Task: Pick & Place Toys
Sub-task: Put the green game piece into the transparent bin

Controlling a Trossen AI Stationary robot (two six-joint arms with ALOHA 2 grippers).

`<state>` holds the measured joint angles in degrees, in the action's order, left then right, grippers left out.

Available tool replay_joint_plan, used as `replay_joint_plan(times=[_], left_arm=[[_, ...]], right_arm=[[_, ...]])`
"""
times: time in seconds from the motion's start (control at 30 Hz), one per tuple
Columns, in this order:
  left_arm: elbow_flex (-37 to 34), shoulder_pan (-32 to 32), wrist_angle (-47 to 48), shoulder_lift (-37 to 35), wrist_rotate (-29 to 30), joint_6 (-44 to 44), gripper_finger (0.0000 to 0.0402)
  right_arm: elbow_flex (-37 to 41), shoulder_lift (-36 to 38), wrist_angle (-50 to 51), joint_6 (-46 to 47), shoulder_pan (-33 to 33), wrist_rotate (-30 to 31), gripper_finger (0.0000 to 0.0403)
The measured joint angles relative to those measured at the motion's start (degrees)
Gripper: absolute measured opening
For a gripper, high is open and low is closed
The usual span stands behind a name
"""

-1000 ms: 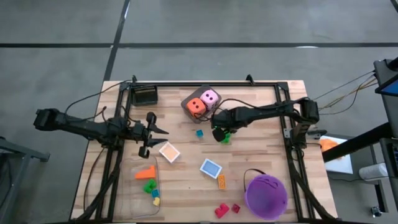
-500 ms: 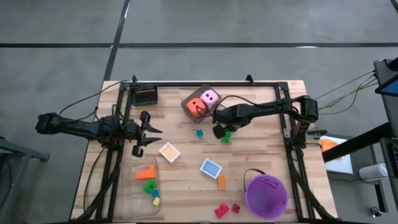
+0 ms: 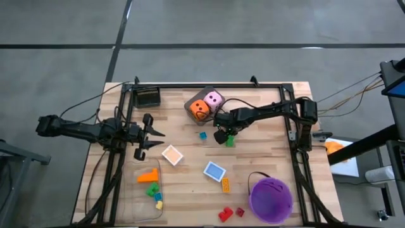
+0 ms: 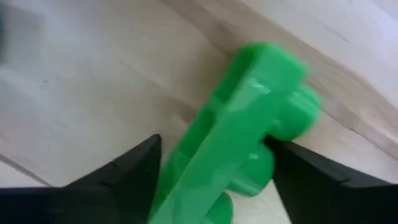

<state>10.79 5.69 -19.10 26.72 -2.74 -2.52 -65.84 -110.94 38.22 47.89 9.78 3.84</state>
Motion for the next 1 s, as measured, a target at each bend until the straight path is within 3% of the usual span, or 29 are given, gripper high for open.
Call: replay_joint_plan(times=[0.2,0.4,0.6,0.8,1.0], left_arm=[[0.0,0.02,0.7,0.02,-0.88,3.98,0.0129],[0.0,0.02,3.85,0.0,-0.9,5.62,0.0129],[0.0,0.03,4.03,0.02,-0.9,5.77,0.0129],[0.0,0.07,4.39,0.54,-0.57,8.1,0.0129],[0.02,0.04,3.51,4.03,1.79,11.47,0.0148]], right_arm=[[0.13,-0.12,-1.63,-3.27,-2.2,1.69,0.0164],[0.66,3.57,-3.99,-5.91,-4.76,5.35,0.0162],[0.57,7.8,-12.45,-9.76,-9.52,9.11,0.0162],[0.56,9.16,-26.88,-13.88,-15.98,14.66,0.0162],[0.5,7.66,-46.55,-25.18,-20.66,19.24,0.0162]])
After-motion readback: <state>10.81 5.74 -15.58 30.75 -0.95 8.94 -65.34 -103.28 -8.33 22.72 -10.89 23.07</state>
